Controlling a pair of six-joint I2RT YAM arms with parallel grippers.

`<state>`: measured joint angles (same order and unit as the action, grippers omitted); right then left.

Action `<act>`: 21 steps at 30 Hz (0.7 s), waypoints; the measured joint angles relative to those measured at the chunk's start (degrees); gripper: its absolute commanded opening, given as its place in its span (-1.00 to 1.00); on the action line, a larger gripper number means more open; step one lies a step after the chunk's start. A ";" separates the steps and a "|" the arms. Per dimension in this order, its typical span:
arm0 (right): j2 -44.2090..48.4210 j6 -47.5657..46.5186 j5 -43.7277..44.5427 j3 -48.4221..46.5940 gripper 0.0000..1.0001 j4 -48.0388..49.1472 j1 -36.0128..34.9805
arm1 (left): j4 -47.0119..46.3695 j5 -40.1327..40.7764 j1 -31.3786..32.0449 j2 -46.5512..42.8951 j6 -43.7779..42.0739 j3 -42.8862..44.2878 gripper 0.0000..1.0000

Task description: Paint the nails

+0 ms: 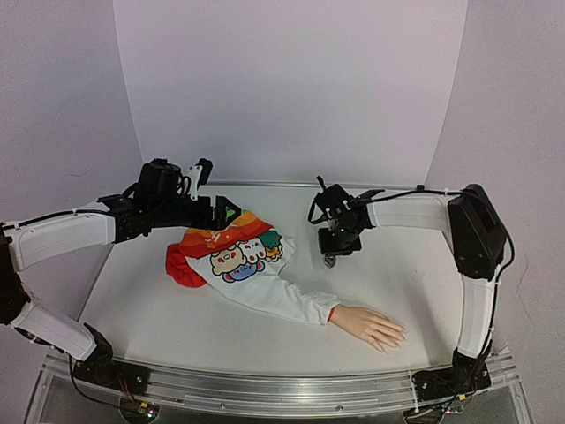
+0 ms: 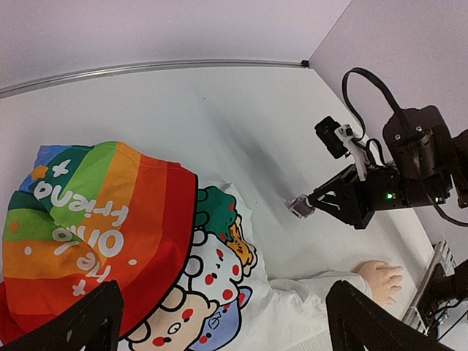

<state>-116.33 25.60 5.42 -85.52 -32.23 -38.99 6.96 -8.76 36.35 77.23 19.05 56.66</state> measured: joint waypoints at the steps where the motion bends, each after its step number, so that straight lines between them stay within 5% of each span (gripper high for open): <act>1: 0.00 -0.15 0.18 0.00 -0.86 -0.01 -0.11 | 0.00 -0.01 0.04 0.00 0.00 0.00 0.99; 4: 0.02 -0.38 0.98 0.00 -1.00 -0.06 -0.43 | 0.00 -0.03 0.11 0.00 -0.02 0.00 0.99; 12: 5.49 -4.62 -0.11 1.81 -1.00 -1.16 -0.63 | -1.72 -5.23 0.91 2.23 -1.23 1.43 0.99; 21: 24.37 -18.22 -18.98 5.72 -1.00 -0.81 -0.54 | -9.62 -25.69 1.97 5.45 -6.26 1.51 0.90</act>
<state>-91.96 7.37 -13.57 -79.79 -33.04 -39.53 -2.66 -34.46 38.33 82.69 12.79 58.17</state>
